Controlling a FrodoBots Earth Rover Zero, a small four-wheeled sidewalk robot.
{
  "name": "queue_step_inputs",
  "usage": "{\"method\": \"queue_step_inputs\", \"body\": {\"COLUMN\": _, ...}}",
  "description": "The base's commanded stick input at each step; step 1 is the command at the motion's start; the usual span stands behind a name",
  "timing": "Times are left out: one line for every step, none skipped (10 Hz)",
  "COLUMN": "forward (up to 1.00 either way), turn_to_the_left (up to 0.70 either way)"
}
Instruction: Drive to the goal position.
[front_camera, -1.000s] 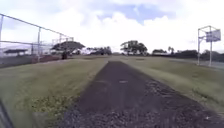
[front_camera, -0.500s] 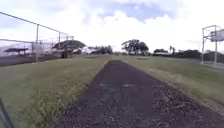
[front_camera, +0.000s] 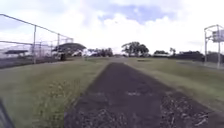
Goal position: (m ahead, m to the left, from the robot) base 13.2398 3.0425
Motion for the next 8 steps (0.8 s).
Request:
{"method": "queue_step_inputs", "body": {"forward": 0.85, "turn_to_the_left": 0.00}}
{"method": "queue_step_inputs", "body": {"forward": 0.85, "turn_to_the_left": 0.00}}
{"method": "queue_step_inputs", "body": {"forward": 0.85, "turn_to_the_left": 0.00}}
{"method": "queue_step_inputs", "body": {"forward": 0.85, "turn_to_the_left": 0.00}}
{"method": "queue_step_inputs", "body": {"forward": 0.85, "turn_to_the_left": -0.01}}
{"method": "queue_step_inputs", "body": {"forward": 0.85, "turn_to_the_left": -0.12}}
{"method": "queue_step_inputs", "body": {"forward": 0.85, "turn_to_the_left": -0.23}}
{"method": "queue_step_inputs", "body": {"forward": 0.85, "turn_to_the_left": -0.28}}
